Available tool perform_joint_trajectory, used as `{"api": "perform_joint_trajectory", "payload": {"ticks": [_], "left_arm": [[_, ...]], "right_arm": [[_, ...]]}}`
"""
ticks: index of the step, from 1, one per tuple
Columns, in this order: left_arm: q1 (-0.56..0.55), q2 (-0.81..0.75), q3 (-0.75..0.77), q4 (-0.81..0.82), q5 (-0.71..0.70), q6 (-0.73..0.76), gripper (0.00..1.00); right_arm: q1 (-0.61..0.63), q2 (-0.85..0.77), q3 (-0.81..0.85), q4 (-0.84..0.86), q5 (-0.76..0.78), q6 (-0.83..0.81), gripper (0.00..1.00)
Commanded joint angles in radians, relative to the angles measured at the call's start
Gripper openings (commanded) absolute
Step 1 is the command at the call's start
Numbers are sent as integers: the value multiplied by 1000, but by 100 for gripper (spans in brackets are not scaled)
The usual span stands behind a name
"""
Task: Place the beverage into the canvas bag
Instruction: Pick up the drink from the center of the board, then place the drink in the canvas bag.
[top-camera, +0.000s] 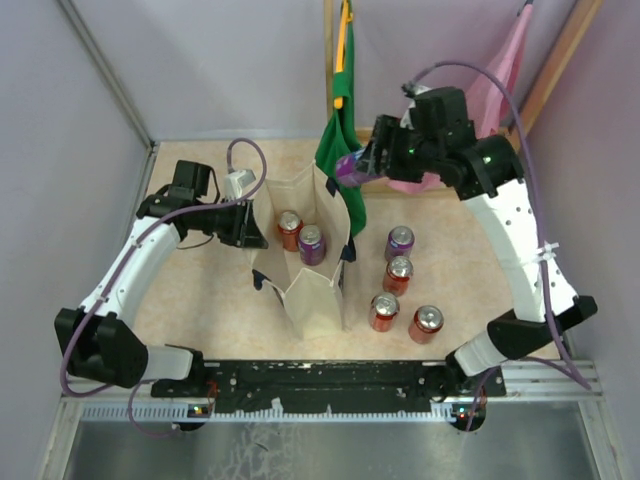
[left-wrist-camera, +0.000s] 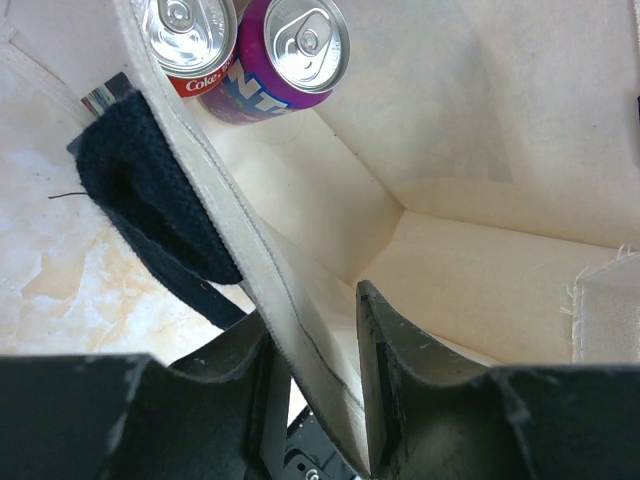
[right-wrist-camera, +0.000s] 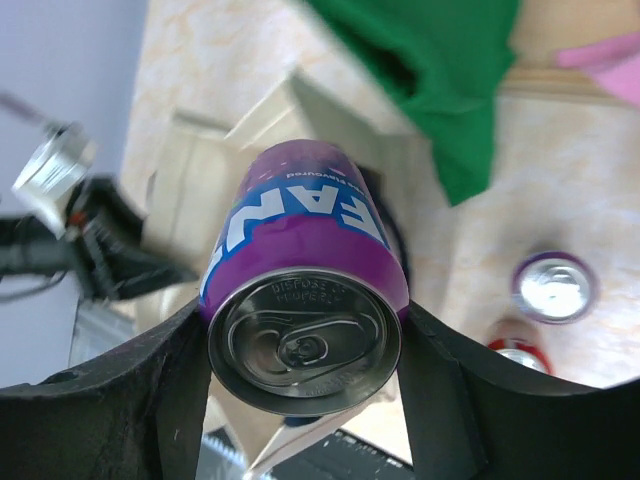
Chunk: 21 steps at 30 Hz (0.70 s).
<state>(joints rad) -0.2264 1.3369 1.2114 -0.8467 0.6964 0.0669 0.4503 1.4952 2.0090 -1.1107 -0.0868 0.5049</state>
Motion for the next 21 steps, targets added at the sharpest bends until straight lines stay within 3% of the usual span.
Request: {"api": "perform_joint_trajectory", "payload": {"ticks": [1, 9, 14, 21], "left_arm": [[-2, -11, 28, -18, 13, -1, 36], [-2, -43, 32, -40, 10, 0, 28], [-2, -82, 10, -50, -15, 2, 4], [-2, -133, -52, -51, -44, -4, 1]], "right_arm": [[173, -4, 89, 67, -18, 33, 0], [408, 102, 94, 39, 114, 4, 0], [447, 136, -6, 125, 120, -5, 0], [474, 222, -44, 182, 169, -53, 0]]}}
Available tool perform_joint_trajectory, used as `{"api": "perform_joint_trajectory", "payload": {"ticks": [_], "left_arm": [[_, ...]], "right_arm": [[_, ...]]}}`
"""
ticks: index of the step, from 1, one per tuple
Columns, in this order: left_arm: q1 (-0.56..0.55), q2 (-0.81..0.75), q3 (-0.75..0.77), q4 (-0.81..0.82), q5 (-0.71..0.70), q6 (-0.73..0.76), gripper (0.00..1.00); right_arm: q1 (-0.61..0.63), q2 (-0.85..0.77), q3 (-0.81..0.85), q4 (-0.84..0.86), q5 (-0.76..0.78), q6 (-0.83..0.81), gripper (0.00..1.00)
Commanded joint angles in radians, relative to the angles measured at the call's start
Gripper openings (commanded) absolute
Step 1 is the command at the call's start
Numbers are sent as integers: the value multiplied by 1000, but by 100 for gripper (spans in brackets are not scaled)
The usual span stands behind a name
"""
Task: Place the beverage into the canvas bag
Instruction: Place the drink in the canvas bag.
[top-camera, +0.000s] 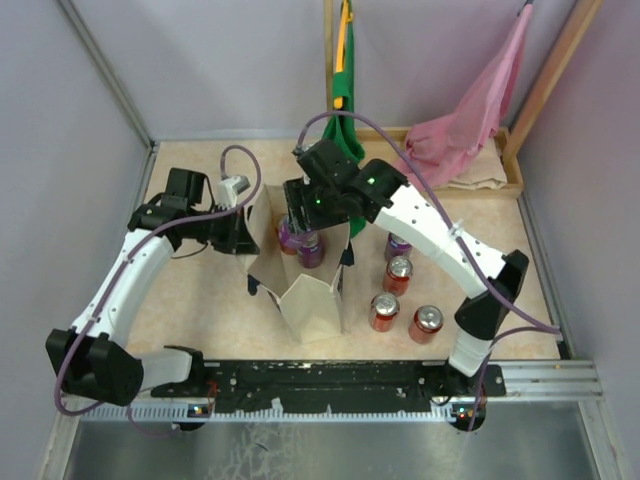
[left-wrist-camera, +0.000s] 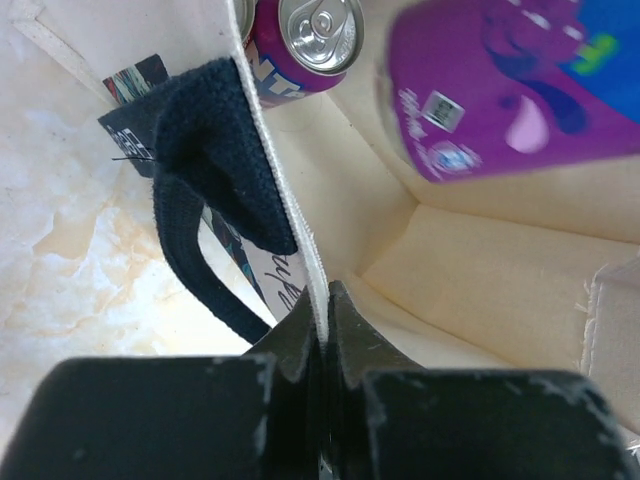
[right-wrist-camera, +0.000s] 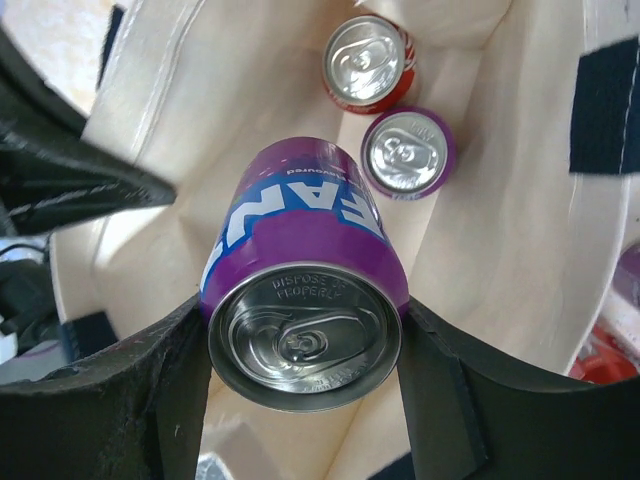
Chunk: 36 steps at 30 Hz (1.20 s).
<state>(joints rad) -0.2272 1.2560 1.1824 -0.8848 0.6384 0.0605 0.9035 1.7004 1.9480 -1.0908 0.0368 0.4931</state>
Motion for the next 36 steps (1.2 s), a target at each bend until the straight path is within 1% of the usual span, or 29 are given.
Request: {"api": "perform_joint_trajectory", "payload": {"ticks": [1, 5, 11, 21, 36], "left_arm": [[-1, -57, -34, -11, 11, 2, 1], [-1, -62, -67, 5, 6, 2, 1], [-1, -45, -67, 29, 2, -2, 1], [-1, -23, -54, 46, 10, -4, 1], [-1, -15, -52, 50, 24, -11, 1]], "right_arm": [[26, 32, 14, 169, 52, -49, 0], [44, 86, 9, 196, 60, -74, 0], [66, 151, 33, 192, 66, -97, 0], [81, 219, 26, 175, 94, -133, 0], [92, 289, 14, 199, 124, -186, 0]]}}
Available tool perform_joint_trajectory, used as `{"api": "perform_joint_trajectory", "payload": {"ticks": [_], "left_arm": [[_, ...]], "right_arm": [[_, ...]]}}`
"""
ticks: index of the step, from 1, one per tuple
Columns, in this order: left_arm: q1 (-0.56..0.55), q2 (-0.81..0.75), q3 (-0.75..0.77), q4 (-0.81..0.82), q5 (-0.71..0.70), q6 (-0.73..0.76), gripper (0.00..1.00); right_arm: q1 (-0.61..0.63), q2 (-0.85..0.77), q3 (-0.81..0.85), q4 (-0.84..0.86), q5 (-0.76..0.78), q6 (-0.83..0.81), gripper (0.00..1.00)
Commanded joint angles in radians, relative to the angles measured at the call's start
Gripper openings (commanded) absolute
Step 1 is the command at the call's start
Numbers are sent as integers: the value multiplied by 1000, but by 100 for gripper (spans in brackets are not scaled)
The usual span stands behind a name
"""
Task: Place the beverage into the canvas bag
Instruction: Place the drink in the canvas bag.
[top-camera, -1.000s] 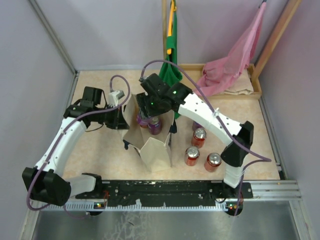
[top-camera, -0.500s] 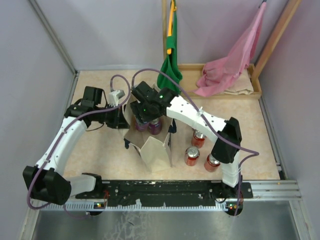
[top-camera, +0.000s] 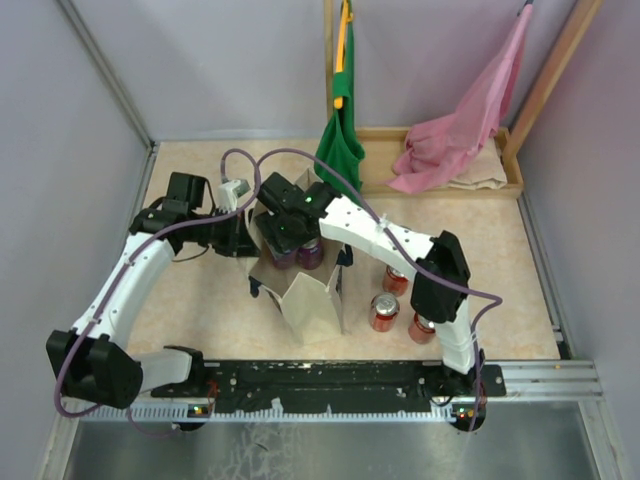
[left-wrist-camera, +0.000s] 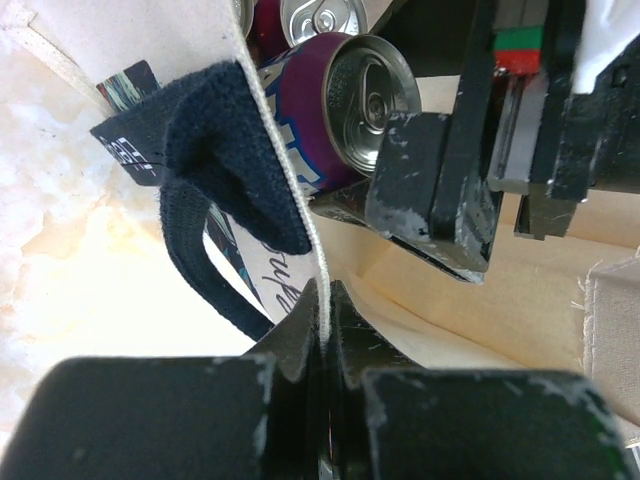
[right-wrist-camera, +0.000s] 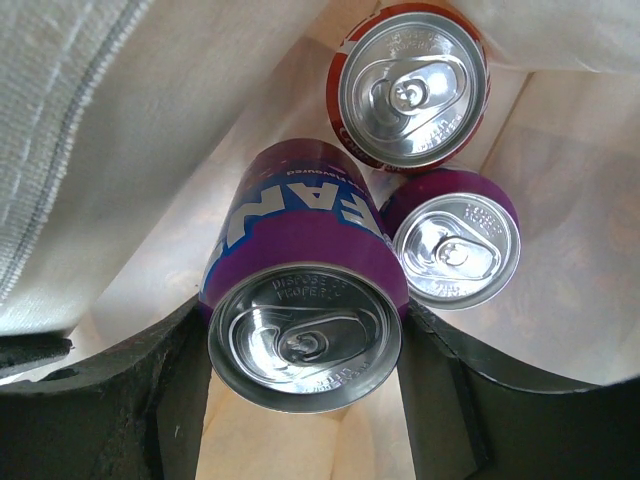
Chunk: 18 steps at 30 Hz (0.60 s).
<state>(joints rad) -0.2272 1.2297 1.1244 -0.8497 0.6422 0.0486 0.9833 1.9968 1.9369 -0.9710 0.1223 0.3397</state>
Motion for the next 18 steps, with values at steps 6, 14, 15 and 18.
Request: {"api": "perform_joint_trajectory", "payload": {"ticks": [6, 14, 15, 18], "left_arm": [[-1, 16, 8, 21, 26, -1, 1], [0, 13, 1, 20, 26, 0, 1], [-1, 11, 0, 21, 25, 0, 1], [0, 11, -4, 20, 30, 3, 1]], "right_arm": [[18, 16, 45, 75, 56, -65, 0], [21, 1, 28, 106, 48, -144, 0], [20, -2, 23, 113, 50, -158, 0], [20, -12, 17, 123, 50, -208, 0]]}}
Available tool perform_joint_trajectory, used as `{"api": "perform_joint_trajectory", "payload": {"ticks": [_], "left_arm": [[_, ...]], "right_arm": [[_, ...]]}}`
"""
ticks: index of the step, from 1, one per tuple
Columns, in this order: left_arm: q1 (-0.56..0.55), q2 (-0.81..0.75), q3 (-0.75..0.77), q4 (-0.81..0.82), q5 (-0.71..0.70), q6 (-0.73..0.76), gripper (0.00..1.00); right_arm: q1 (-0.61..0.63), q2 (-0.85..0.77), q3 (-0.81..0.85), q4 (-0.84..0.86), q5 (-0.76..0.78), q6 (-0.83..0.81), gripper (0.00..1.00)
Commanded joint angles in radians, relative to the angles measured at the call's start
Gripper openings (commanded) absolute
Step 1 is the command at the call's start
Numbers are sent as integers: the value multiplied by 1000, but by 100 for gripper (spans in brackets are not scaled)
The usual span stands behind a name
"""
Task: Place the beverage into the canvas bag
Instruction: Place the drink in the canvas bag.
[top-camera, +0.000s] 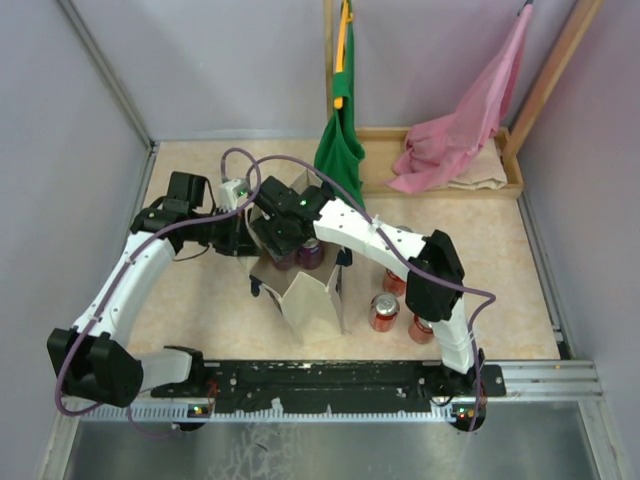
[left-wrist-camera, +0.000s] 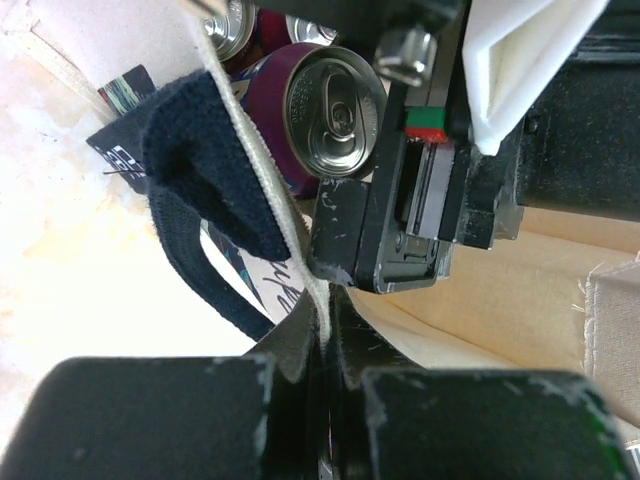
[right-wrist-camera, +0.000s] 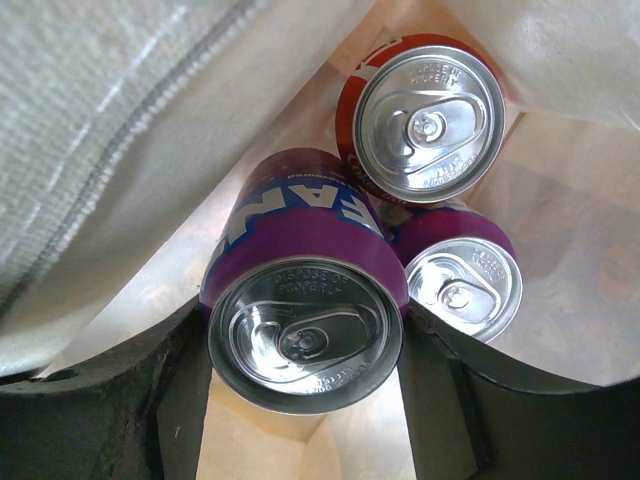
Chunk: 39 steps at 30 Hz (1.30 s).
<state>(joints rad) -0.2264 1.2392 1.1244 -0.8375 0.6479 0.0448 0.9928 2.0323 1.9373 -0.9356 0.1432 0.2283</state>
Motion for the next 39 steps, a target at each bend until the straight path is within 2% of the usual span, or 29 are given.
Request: {"api": "perform_joint_trajectory", "payload": {"ticks": [1, 16, 30, 39], "left_arm": [[-2, 2, -5, 7, 25, 9, 1], [-1, 34, 79, -13, -101, 146, 0], [-2, 40, 82, -16, -77, 125, 0], [-2, 49, 101, -14, -84, 126, 0]], "right_arm": [[11, -48, 15, 92, 26, -111, 0], [7, -116, -83, 196, -25, -278, 0], [8, -89, -138, 236, -37, -265, 0], [-7, -107, -64, 203, 57, -217, 0]]}}
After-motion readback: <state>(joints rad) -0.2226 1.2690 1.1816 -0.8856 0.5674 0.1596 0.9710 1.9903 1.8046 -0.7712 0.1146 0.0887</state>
